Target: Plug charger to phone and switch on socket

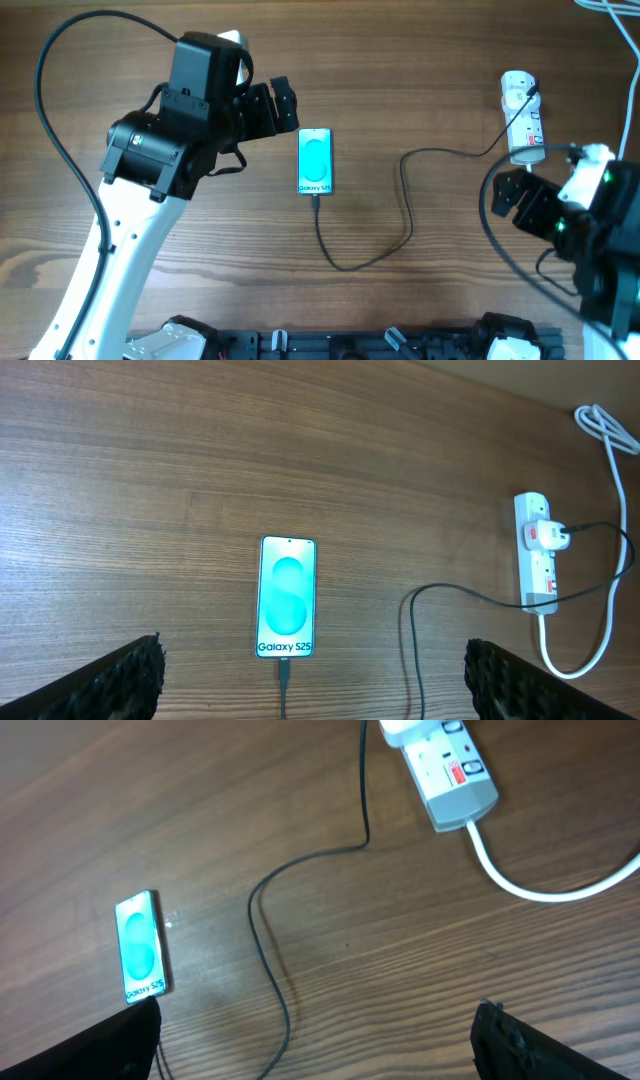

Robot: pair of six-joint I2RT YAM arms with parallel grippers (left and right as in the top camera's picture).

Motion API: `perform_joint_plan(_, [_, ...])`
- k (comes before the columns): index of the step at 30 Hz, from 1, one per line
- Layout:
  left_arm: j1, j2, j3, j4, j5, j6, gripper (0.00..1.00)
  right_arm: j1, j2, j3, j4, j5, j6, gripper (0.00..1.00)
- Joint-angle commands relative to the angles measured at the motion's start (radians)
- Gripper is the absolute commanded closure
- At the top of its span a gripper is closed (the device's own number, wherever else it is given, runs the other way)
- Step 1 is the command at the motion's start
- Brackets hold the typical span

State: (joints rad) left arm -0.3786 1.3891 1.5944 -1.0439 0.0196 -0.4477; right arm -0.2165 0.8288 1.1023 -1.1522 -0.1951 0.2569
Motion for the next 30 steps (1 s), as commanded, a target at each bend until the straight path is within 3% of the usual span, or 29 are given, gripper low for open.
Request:
perform_joint_plan(1, [-0.001, -0.005, -0.004, 0.003, -0.013, -0.006, 0.0, 0.006, -0.032, -0.018, 0.007, -0.01, 0.008, 0.0])
perform_joint_plan(19, [-0.001, -0.005, -0.004, 0.003, -0.013, -0.006, 0.0, 0.006, 0.156, -0.018, 0.015, -0.009, 0.008, 0.0])
perform_joint_plan(23, [-0.001, -0.005, -0.004, 0.003, -0.013, -0.006, 0.0, 0.037, 0.047, -0.018, 0.015, -0.009, 0.008, 0.0])
perform_joint_plan(30, [-0.001, -0.005, -0.004, 0.003, -0.013, -0.006, 0.0, 0.242, -0.243, -0.018, 0.026, 0.083, -0.017, 0.0])
